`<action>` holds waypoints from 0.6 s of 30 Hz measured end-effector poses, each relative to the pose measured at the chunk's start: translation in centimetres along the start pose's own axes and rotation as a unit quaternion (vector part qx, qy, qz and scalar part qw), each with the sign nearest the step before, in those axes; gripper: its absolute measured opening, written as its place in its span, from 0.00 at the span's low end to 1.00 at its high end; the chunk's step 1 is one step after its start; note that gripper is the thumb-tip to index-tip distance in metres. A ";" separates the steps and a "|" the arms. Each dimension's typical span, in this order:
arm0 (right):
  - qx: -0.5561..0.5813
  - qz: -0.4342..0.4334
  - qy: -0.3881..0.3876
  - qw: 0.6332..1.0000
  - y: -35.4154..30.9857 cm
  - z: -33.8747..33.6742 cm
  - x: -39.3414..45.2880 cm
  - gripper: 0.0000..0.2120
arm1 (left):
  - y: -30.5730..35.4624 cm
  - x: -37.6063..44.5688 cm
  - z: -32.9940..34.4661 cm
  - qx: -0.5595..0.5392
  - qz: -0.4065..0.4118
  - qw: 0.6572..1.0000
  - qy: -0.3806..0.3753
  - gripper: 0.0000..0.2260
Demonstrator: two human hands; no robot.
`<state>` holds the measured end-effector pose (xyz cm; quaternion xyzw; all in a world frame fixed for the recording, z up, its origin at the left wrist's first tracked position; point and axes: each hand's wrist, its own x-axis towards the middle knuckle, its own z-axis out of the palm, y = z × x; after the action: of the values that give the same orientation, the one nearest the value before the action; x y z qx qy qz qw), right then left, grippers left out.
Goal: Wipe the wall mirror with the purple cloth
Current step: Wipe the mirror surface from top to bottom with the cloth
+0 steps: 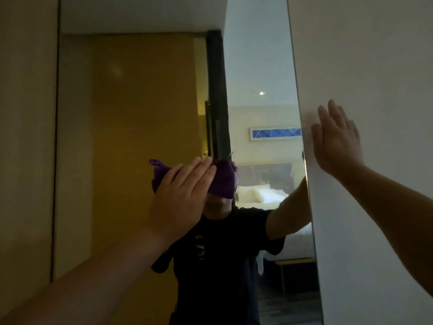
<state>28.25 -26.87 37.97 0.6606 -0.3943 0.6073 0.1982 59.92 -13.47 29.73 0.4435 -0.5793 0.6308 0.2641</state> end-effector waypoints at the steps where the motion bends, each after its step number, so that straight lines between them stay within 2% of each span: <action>1: -0.010 0.002 -0.015 1.000 0.8 0.5 0.3 0.32 | 0.1 0.3 0.0 -0.006 -0.014 1.000 0.002 0.21; 5: -0.039 -0.014 -0.022 0.999 2.6 2.7 0.3 0.32 | -0.2 5.4 -1.0 -0.067 -0.068 0.995 0.036 0.21; 11: -0.051 -0.037 -0.017 0.998 3.2 2.9 0.2 0.31 | -2.8 23.3 -3.9 -0.084 -0.142 0.982 0.092 0.18; 14: -0.050 -0.041 -0.010 0.998 3.2 2.9 0.1 0.32 | -4.0 30.8 -4.4 -0.057 -0.151 0.985 0.058 0.20; 18: -0.054 -0.050 0.006 0.997 3.5 3.2 0.1 0.31 | -3.6 34.5 -3.0 -0.052 -0.112 0.991 -0.055 0.22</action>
<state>27.69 -31.40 36.77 0.6646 -0.3912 0.5784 0.2659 46.08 -16.14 61.55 0.5252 -0.5713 0.5413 0.3237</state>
